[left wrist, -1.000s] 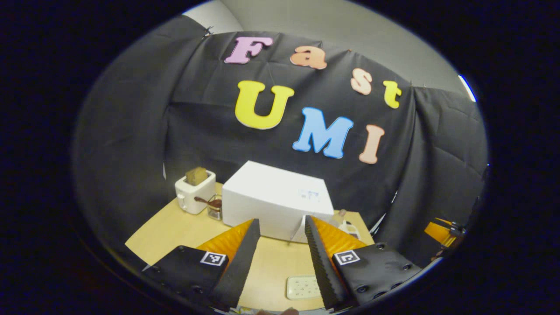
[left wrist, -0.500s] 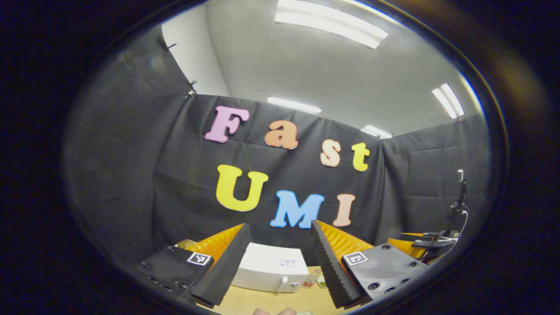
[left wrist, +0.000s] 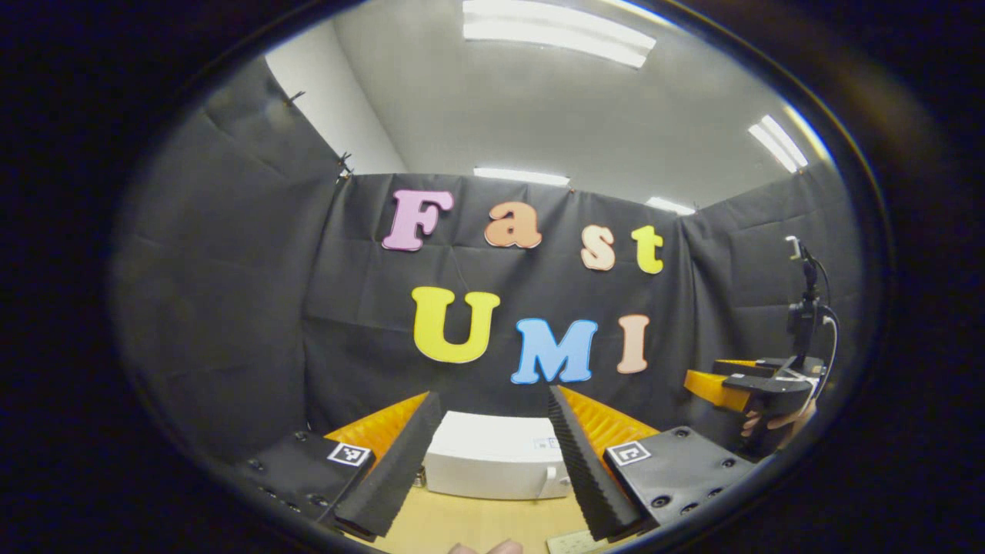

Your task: Open the microwave oven with the left hand, put the food in, and close the microwave oven.

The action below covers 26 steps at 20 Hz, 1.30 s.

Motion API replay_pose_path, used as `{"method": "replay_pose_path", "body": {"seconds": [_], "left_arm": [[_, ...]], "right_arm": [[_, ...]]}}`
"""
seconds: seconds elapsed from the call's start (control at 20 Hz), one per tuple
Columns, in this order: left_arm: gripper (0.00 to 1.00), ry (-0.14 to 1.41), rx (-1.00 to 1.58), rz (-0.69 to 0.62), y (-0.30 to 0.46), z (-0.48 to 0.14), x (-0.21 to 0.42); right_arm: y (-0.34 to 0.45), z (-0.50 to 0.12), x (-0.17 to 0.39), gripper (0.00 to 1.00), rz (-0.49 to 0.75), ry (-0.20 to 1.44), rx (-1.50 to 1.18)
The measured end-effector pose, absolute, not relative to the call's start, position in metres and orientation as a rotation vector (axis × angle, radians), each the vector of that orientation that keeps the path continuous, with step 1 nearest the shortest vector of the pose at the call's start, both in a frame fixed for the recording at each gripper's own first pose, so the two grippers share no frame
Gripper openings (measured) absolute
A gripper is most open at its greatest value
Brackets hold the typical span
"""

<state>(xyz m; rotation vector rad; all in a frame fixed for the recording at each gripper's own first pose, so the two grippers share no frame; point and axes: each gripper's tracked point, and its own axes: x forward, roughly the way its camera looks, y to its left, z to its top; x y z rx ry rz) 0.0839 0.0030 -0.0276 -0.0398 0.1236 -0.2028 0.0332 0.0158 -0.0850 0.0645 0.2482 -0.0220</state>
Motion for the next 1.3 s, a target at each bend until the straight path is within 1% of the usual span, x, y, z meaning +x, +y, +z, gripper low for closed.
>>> {"method": "replay_pose_path", "body": {"seconds": [0.15, 0.2, 0.25, 0.3, 0.35, 0.4, 0.45, 0.5, 0.55, 0.7, 0.75, 0.8, 0.85, 1.05, 1.1, 1.15, 1.3], "left_arm": [[0.92, 0.169, -0.085, -0.216, 0.014, -0.043, 0.073], [0.96, 0.188, -0.095, -0.219, 0.02, -0.049, 0.067], [0.95, 0.193, -0.091, -0.21, 0.029, -0.053, 0.063], [0.99, 0.198, -0.081, -0.19, 0.038, -0.057, 0.061], [0.92, 0.204, -0.074, -0.173, 0.045, -0.06, 0.058], [0.92, 0.202, -0.073, -0.158, 0.05, -0.059, 0.055], [0.96, 0.19, -0.081, -0.141, 0.054, -0.054, 0.052], [0.92, 0.185, -0.096, -0.115, 0.06, -0.052, 0.05], [0.92, 0.188, -0.113, -0.09, 0.065, -0.051, 0.048], [0.92, 0.192, -0.151, -0.071, 0.067, -0.05, 0.036], [0.92, 0.194, -0.145, -0.055, 0.072, -0.053, 0.034], [0.99, 0.202, -0.141, -0.031, 0.077, -0.055, 0.032], [0.92, 0.198, -0.147, -0.024, 0.077, -0.055, 0.03], [0.96, 0.208, -0.133, -0.032, 0.065, -0.06, 0.029], [0.96, 0.211, -0.131, -0.03, 0.064, -0.061, 0.031], [0.92, 0.213, -0.137, -0.035, 0.06, -0.062, 0.031], [0.92, 0.221, -0.141, -0.041, 0.057, -0.065, 0.034]], "right_arm": [[0.03, -0.092, 0.037, 0.84, -0.028, 0.239, 0.043], [0.037, -0.095, 0.038, 0.84, -0.034, 0.239, 0.021], [0.046, -0.095, 0.038, 0.84, -0.038, 0.229, 0.006], [0.056, -0.093, 0.039, 0.84, -0.041, 0.224, 0.0], [0.066, -0.09, 0.038, 0.84, -0.033, 0.217, 0.006], [0.076, -0.084, 0.04, 0.84, -0.016, 0.198, 0.01], [0.082, -0.077, 0.043, 0.84, 0.0, 0.168, -0.002], [0.082, -0.069, 0.048, 0.84, 0.01, 0.14, -0.029], [0.081, -0.064, 0.052, 0.83, 0.019, 0.131, -0.063], [0.08, -0.061, 0.054, 0.84, 0.032, 0.103, -0.076], [0.08, -0.064, 0.052, 0.84, 0.036, 0.116, -0.068], [0.084, -0.07, 0.05, 0.84, 0.056, 0.133, -0.06], [0.086, -0.071, 0.052, 0.84, 0.07, 0.138, -0.058], [0.082, -0.077, 0.051, 0.84, 0.081, 0.144, -0.076], [0.082, -0.079, 0.051, 0.84, 0.083, 0.147, -0.081], [0.08, -0.078, 0.05, 0.84, 0.083, 0.147, -0.085], [0.076, -0.081, 0.051, 0.84, 0.081, 0.15, -0.087]]}}
